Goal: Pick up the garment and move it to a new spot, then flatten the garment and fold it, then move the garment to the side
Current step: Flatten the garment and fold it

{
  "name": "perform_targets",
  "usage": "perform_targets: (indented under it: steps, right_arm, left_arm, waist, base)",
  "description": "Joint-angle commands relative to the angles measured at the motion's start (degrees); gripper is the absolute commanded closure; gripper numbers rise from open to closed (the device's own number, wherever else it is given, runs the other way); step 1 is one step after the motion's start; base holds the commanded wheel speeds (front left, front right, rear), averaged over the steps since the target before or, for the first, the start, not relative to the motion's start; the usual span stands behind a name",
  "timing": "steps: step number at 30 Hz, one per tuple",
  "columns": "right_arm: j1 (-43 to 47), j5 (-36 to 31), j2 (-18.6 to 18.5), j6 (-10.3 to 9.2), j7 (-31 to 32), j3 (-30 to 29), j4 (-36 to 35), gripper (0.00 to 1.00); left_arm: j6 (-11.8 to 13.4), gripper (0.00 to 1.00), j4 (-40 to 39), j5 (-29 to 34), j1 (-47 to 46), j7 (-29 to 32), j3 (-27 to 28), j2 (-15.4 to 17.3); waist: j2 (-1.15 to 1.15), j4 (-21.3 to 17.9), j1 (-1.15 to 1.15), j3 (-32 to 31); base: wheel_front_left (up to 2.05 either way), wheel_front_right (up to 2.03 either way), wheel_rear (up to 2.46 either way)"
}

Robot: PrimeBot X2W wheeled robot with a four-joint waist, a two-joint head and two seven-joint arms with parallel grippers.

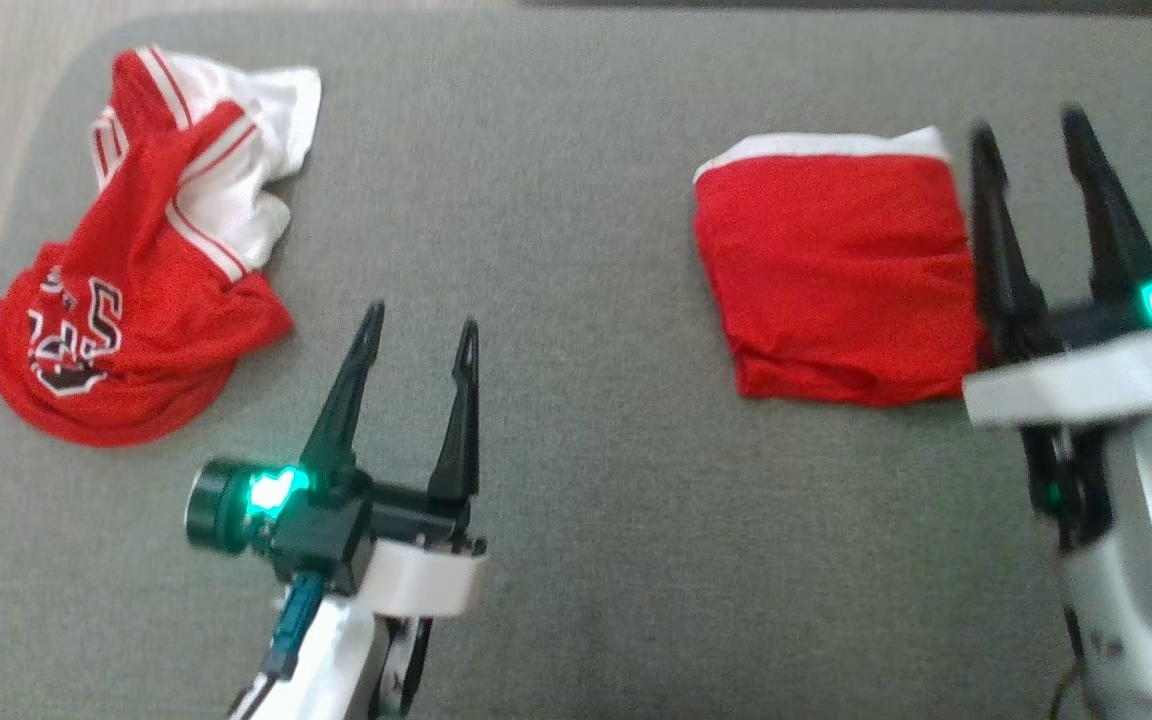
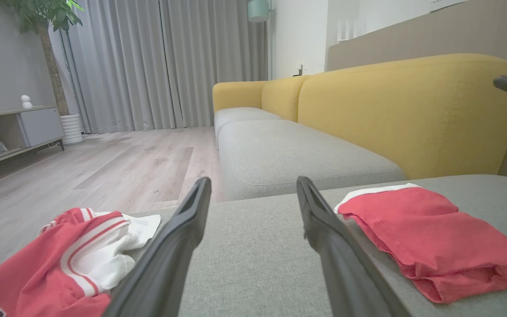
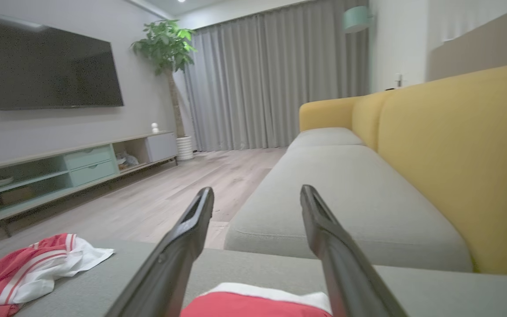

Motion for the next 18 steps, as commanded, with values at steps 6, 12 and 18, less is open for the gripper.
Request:
perform_targets:
  steps: [6,12,18]
  right_arm:
    - [12.4,0.13,0.57,-0.04,-3.3,-2.53,-2.18,0.0]
    - [22.07,-0.18,2.02,-0.04,-3.41,-3.63,-6.17,0.0]
    - [26.46,-2.0,3.66,-0.04,-3.42,-4.29,-6.29,0.0]
  left_arm:
    - [0.89,0.0,-1.54,-0.89,5.6,-0.24,4.4,-0.56]
    - [0.73,0.0,-0.62,-2.12,12.36,-0.24,7.39,-1.28]
    - [-0.28,0.0,-0.6,0.17,14.84,-0.24,9.36,-1.11]
  waist:
    - [0.0,-2.35,0.0,-8.98]
    - [0.0,-2.98,0.0,-12.81]
    - [0.0,-2.73,0.0,-14.19]
  base:
    - [0.0,0.0,0.0]
    - [0.0,0.0,0.0]
    - [0.0,0.0,0.0]
